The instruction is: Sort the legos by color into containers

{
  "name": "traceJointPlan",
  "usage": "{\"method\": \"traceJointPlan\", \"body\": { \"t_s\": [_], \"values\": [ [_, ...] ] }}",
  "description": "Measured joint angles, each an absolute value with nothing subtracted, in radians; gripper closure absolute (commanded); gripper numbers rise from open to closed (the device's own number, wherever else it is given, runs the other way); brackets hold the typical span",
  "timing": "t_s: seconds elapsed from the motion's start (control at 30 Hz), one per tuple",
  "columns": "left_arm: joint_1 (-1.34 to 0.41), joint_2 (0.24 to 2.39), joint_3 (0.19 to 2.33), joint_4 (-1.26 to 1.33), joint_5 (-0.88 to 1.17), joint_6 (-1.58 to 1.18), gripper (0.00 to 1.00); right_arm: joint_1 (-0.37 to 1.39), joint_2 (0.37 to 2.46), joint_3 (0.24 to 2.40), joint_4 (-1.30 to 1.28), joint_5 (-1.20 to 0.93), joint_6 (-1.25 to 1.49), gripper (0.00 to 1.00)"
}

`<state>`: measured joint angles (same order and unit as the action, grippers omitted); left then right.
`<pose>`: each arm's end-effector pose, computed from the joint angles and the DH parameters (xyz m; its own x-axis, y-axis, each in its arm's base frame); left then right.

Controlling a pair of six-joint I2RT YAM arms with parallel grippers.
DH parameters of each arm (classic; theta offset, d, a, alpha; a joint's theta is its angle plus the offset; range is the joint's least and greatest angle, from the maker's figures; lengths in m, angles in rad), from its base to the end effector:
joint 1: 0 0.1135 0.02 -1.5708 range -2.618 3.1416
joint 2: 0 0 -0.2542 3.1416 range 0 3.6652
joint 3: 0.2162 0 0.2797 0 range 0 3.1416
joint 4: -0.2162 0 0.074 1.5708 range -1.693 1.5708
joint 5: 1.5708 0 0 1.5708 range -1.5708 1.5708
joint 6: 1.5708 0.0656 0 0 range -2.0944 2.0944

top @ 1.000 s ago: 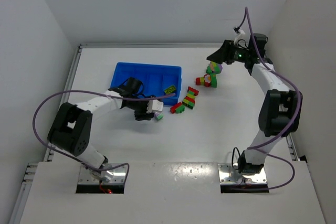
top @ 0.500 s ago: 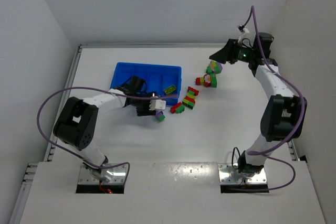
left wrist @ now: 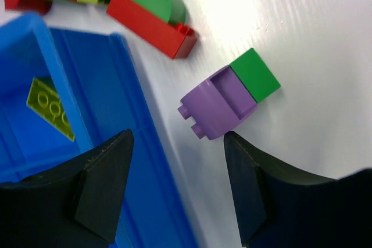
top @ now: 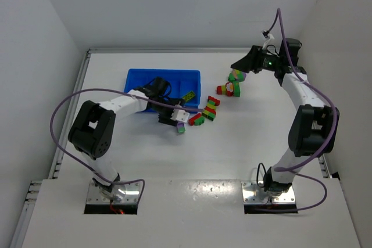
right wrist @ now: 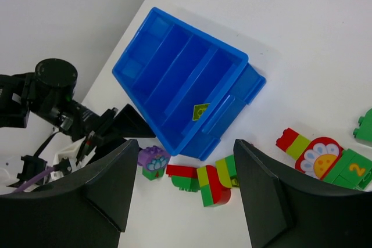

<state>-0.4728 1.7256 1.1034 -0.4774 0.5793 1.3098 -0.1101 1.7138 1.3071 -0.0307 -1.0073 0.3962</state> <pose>0.3172 -0.2026 0.1393 0.3772 0.7152 -0.5884 0.9218 -0.2290 0.3127 0.4331 0.0079 0.2660 -0.6595 0.2803 -0.6975 -0.4856 0.5495 0.6799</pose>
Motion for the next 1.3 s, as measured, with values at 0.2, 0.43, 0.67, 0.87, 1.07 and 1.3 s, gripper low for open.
{"method": "traceJointPlan", "body": {
  "t_s": [0.2, 0.43, 0.67, 0.87, 1.07, 1.3],
  "values": [
    [-0.511, 1.777, 1.184, -0.678, 0.609, 1.483, 0.3, -0.11, 1.714, 1.296, -0.031, -1.023, 0.397, 0.33],
    [-0.532, 1.778, 1.165, -0.773, 0.618, 1.593, 0.3, -0.11, 1.714, 1.291, -0.031, -1.027, 0.397, 0.33],
    [-0.545, 1.709, 1.048, -0.733, 0.596, 1.684, 0.33, -0.11, 1.714, 1.273, -0.031, -1.028, 0.398, 0.33],
    [-0.549, 1.705, 1.045, -0.723, 0.567, 1.758, 0.35, -0.11, 1.713, 1.27, -0.031, -1.034, 0.398, 0.33],
    [-0.543, 1.705, 1.046, -0.722, 0.561, 1.861, 0.35, -0.11, 1.712, 1.264, -0.031, -1.047, 0.398, 0.33],
    [-0.542, 1.776, 1.163, -0.84, 0.56, 1.938, 0.37, -0.11, 1.708, 1.256, -0.033, -1.06, 0.396, 0.33]
  ]
}}
